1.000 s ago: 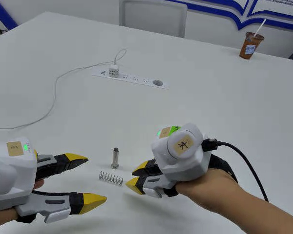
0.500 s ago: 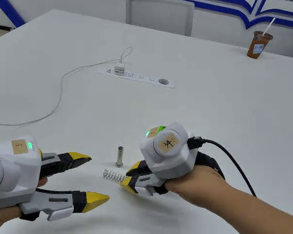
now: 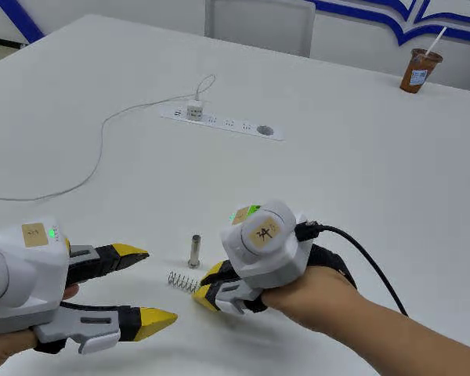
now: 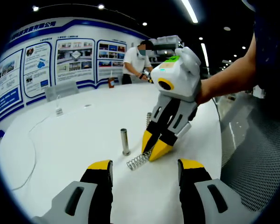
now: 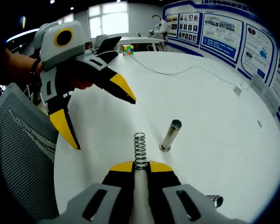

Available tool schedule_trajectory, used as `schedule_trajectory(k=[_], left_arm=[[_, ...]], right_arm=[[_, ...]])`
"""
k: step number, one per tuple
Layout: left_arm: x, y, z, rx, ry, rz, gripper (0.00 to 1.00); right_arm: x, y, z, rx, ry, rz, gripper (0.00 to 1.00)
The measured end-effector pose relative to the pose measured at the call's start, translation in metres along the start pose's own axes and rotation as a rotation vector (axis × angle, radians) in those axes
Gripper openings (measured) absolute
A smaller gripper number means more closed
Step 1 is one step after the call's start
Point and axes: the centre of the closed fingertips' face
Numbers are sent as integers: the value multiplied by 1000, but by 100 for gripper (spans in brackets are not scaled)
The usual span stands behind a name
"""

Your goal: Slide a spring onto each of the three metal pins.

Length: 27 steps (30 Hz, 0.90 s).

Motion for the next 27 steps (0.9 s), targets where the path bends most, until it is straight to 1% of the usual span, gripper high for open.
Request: schedule_trajectory(k=[7, 10, 12, 18, 22, 23, 27], left_arm=[[1, 0, -1, 5, -2, 4, 57], [3, -2, -3, 12, -4, 9, 56], [3, -4, -6, 23, -6, 9, 55], [4, -11, -16, 68, -27, 17, 52], [4, -14, -24, 102, -38, 22, 48], [4, -15, -26, 114, -43, 25, 47], [5, -16, -31, 143, -52, 30, 43]], right_arm=[[0, 8, 4, -7, 1, 8, 11], [-1, 13, 6, -13, 5, 12, 11], [-2, 18, 9, -23, 21, 17, 11], [-5, 37, 20, -71, 53, 46, 11], [-5, 45, 25, -93, 73, 58, 11], [-5, 48, 27, -106, 82, 63, 11], [-5, 54, 32, -130, 104, 72, 11]])
Point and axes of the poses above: the centre of the closed fingertips' face, and the gripper's own axes: y roughly backward along the fingers, z roughly to its left, x roughly out of its underside, and after that the axes turned 15 degrees about -z, right-handed
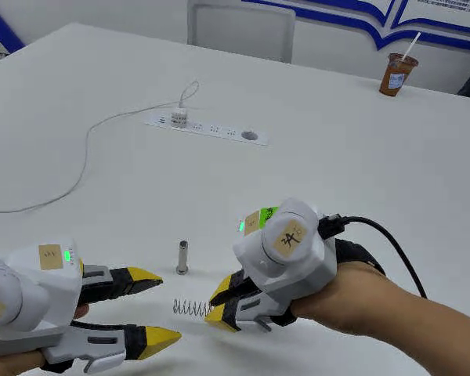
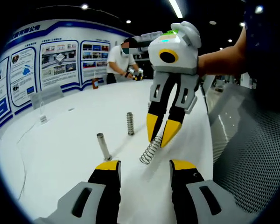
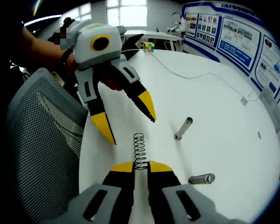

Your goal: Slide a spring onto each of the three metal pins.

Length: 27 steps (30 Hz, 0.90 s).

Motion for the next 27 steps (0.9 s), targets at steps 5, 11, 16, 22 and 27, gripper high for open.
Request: schedule_trajectory(k=[5, 11, 16, 22, 27], left_arm=[[1, -3, -8, 42, -4, 5, 37], [4, -6, -19, 96, -20, 11, 28], [7, -8, -25, 123, -36, 18, 21], [8, -9, -29, 144, -51, 18, 13], [8, -8, -27, 135, -55, 15, 12]], right_arm=[[0, 4, 8, -50, 15, 12, 11], [1, 4, 17, -92, 43, 32, 11], [2, 4, 21, -112, 58, 43, 11], [-1, 5, 25, -128, 67, 43, 11], [-9, 8, 24, -123, 65, 22, 11]])
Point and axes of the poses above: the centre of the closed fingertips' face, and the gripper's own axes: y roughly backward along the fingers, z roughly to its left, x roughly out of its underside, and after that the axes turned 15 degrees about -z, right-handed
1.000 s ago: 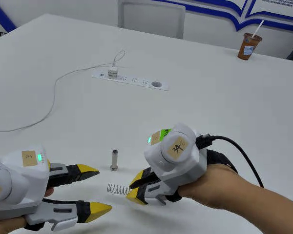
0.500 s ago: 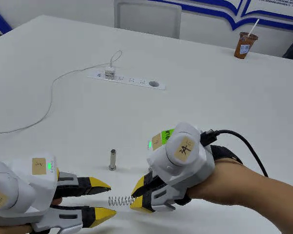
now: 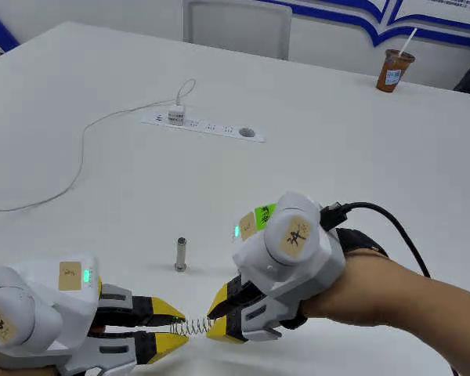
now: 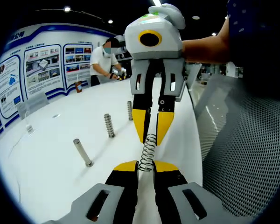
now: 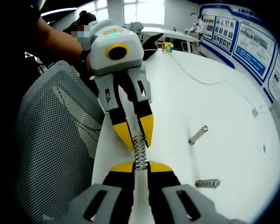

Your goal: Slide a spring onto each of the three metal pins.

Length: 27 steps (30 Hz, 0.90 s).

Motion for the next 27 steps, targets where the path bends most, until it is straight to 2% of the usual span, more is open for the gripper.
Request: schedule_trajectory(k=[12, 27], left_arm=[[-2, 1, 4, -17, 1, -5, 12], [-7, -3, 4, -13, -7, -18, 11]], right_arm=[[-27, 3, -4, 22, -9, -91, 11], [-49, -1, -5, 40, 25, -140, 11]])
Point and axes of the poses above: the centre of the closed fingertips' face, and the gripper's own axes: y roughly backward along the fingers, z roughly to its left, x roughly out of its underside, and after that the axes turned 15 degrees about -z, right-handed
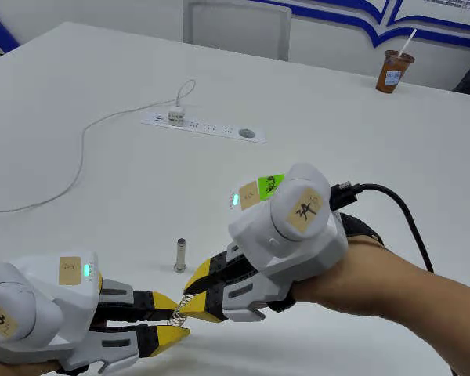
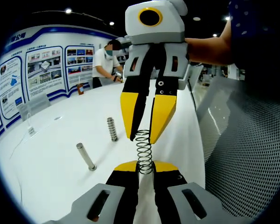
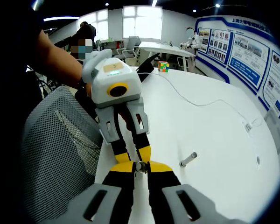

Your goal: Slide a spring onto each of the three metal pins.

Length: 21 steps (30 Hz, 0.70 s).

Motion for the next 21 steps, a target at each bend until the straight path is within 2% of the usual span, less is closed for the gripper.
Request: schedule_trajectory(k=[6, 11, 21], left_arm=[[-2, 0, 1, -6, 3, -9, 11], [-4, 0, 0, -8, 17, -27, 11], [-8, -1, 3, -23, 44, -55, 11]], right_arm=[[-3, -1, 0, 1, 9, -10, 12], [1, -1, -1, 13, -5, -8, 16], [3, 0, 0, 27, -36, -26, 16]])
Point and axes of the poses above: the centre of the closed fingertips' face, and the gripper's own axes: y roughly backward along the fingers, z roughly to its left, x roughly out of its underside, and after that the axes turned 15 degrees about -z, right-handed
